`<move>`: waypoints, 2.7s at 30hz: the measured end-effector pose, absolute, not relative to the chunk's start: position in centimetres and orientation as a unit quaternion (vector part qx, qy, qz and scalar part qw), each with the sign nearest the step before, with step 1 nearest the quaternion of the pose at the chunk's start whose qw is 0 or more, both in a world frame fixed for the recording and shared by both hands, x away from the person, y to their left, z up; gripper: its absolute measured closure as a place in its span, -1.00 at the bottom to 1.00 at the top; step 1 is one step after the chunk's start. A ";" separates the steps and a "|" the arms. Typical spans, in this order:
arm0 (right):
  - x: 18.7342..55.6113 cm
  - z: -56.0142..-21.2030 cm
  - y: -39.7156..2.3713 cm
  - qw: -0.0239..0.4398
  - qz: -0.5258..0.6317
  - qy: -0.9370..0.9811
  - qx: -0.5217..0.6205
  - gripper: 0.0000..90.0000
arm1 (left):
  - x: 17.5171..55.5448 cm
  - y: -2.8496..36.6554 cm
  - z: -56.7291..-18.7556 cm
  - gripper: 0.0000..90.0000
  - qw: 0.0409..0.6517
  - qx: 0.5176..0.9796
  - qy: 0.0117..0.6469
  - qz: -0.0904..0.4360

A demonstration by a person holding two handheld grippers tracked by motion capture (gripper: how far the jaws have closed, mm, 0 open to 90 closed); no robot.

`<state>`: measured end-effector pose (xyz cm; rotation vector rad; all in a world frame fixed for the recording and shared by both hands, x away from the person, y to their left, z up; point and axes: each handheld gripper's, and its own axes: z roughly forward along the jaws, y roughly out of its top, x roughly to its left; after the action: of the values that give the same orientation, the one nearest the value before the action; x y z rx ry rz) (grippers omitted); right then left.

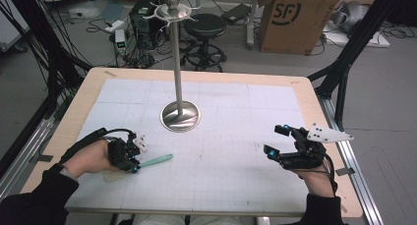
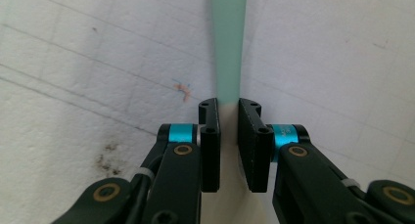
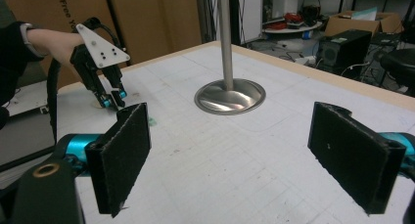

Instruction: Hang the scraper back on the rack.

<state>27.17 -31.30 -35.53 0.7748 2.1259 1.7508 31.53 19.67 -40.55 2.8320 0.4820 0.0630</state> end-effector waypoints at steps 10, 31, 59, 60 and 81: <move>27.0 -35.4 -31.6 0.142 0.607 0.733 0.271 -0.67 | 31.1 21.9 -38.2 0.78 0.228 0.951 0.204 0.051; 26.9 -34.9 -31.5 0.140 0.619 0.728 0.260 -0.67 | 31.6 24.4 -34.1 0.78 0.534 0.792 0.273 0.111; 27.0 -35.0 -31.6 0.139 0.620 0.727 0.261 -0.67 | 36.2 25.8 -22.9 0.78 0.581 0.745 0.276 0.174; 27.0 -35.0 -31.6 0.138 0.619 0.727 0.262 -0.67 | 36.3 25.7 -22.6 0.78 0.584 0.744 0.275 0.175; 26.6 -35.0 -32.2 0.141 0.622 0.723 0.268 -0.67 | 38.1 24.2 -22.0 0.78 0.597 0.728 0.283 0.180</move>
<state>26.62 -32.24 -34.97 0.7723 2.0861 1.7942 38.11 24.17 -21.99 1.6904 0.6569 0.4181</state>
